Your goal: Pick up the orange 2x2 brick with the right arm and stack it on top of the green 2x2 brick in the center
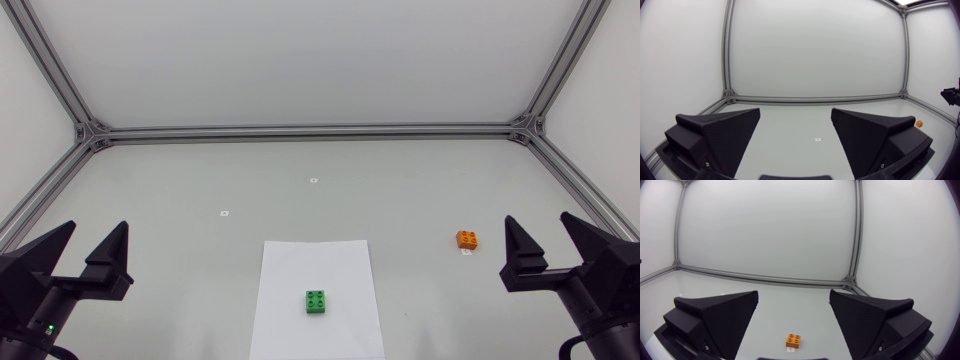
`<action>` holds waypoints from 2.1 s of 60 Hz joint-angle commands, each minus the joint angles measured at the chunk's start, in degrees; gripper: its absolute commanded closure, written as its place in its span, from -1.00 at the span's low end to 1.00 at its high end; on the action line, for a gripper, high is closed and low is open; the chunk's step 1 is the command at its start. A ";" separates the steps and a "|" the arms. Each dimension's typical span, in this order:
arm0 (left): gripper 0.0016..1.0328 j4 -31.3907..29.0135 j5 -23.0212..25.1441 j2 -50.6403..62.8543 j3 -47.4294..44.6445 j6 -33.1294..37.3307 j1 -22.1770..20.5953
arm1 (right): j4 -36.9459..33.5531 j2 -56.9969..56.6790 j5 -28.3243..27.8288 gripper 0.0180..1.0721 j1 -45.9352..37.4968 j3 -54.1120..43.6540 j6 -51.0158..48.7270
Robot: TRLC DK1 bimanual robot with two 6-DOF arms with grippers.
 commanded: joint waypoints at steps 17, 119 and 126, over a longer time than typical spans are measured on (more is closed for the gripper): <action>-0.92 -0.84 0.25 -0.45 -2.35 0.73 0.14 | 0.56 -0.69 0.01 -0.93 -0.30 -0.53 1.20; -0.92 -0.84 0.25 -0.45 -2.35 0.73 0.14 | -54.55 86.58 -5.97 -0.93 -6.81 67.93 -0.82; -0.92 -0.76 0.25 -0.45 -2.35 0.73 0.14 | -53.67 90.72 -3.86 -0.93 -5.84 68.02 -0.03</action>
